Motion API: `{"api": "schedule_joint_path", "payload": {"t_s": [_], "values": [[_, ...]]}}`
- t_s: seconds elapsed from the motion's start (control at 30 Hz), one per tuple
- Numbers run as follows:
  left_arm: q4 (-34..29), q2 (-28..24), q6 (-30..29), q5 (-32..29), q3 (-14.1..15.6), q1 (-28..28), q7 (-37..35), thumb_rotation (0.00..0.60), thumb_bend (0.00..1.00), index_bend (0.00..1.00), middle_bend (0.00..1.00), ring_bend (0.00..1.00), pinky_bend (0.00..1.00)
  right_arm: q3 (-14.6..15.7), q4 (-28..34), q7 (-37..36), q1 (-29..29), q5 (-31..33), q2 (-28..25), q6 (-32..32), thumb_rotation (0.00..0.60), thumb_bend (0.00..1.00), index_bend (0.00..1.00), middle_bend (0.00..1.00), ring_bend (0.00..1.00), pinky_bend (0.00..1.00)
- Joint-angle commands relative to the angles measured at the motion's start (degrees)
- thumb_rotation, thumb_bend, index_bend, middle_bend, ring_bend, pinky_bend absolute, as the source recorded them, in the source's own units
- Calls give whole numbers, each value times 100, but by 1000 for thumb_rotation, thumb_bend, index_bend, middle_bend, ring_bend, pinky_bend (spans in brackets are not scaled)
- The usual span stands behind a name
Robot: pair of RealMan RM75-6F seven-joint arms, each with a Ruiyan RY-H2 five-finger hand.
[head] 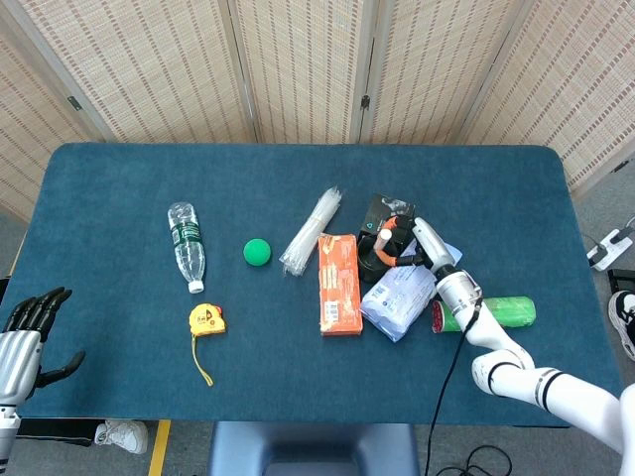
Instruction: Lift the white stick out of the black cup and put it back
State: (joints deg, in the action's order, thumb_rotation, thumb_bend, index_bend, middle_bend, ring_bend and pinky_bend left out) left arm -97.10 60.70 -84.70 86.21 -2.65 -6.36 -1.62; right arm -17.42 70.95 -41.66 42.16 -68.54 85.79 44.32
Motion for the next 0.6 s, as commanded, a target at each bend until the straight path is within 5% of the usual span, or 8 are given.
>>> {"api": "schedule_joint_path", "payload": {"t_s": [0.03,0.17,0.4,0.6], "values": [[3,2,6,-2,2,-1,1,600,287,139,122,131,136,53,-151,-81,-2,-46,110,-82,600,477,613,370,114,134],[-4,2,-1,-2,-7,-3,6,600,287,140,122,132,136,121,-284,-160,-3,-176,163,-158,600,460,510,293,51,101],[-5,9,3,6,-6,-6,7,600,288,140,122,132,136,221,-185,-202,-55,-423,-66,-187,600,232,55,91,0,41],[7,4,-7,9,-14,-6,-19,600,287,139,122,132,136,311,183,-150,-297,-819,-552,301,600,176,0,4,0,12]]}}
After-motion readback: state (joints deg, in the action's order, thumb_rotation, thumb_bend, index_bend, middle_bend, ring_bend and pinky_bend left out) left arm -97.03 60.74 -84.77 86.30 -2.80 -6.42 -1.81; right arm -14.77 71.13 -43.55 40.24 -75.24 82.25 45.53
